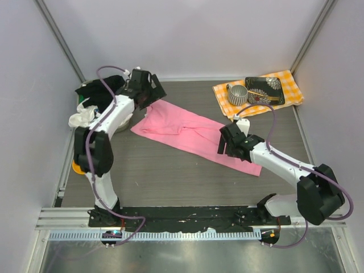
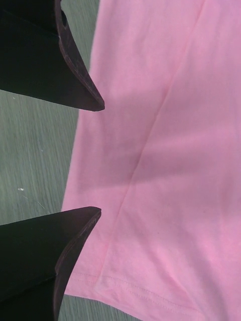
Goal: Fold and stack the t-shirts
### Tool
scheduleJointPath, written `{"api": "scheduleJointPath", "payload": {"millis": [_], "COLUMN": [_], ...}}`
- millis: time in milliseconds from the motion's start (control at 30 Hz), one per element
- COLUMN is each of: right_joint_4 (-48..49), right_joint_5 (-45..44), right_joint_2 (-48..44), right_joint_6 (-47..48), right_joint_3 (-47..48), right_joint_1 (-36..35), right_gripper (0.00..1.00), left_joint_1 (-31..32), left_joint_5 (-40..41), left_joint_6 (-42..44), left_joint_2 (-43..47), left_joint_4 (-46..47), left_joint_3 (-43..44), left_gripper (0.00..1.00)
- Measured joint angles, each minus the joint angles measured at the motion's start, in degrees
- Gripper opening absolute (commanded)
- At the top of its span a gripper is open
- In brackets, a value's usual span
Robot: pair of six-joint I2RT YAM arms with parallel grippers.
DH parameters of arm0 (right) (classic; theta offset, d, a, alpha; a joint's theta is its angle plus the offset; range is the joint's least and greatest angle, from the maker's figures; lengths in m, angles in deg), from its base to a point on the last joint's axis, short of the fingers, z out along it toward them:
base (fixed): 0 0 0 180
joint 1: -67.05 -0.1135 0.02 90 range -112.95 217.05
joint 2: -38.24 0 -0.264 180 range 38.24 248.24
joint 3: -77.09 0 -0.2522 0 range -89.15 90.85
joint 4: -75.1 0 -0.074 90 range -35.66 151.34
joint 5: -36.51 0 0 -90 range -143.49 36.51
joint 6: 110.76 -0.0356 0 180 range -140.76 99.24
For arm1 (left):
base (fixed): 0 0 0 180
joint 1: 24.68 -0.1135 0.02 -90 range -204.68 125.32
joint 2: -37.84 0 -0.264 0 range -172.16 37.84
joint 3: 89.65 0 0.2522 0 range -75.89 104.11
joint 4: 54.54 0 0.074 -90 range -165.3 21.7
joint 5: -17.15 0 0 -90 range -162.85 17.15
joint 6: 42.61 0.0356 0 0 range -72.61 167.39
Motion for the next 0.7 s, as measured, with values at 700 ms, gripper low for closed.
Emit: {"api": "scheduleJointPath", "payload": {"millis": [700], "right_joint_4": [17.07], "right_joint_5": [12.26], "right_joint_2": [4.68], "right_joint_6": [1.86], "right_joint_3": [-10.38], "right_joint_1": [4.59], "right_gripper": [0.83], "left_joint_1": [0.66], "left_joint_5": [-2.14], "left_joint_6": [-0.04], "left_joint_2": [43.56], "left_joint_4": [-7.5], "left_joint_3": [-29.18], "left_gripper": [1.0]}}
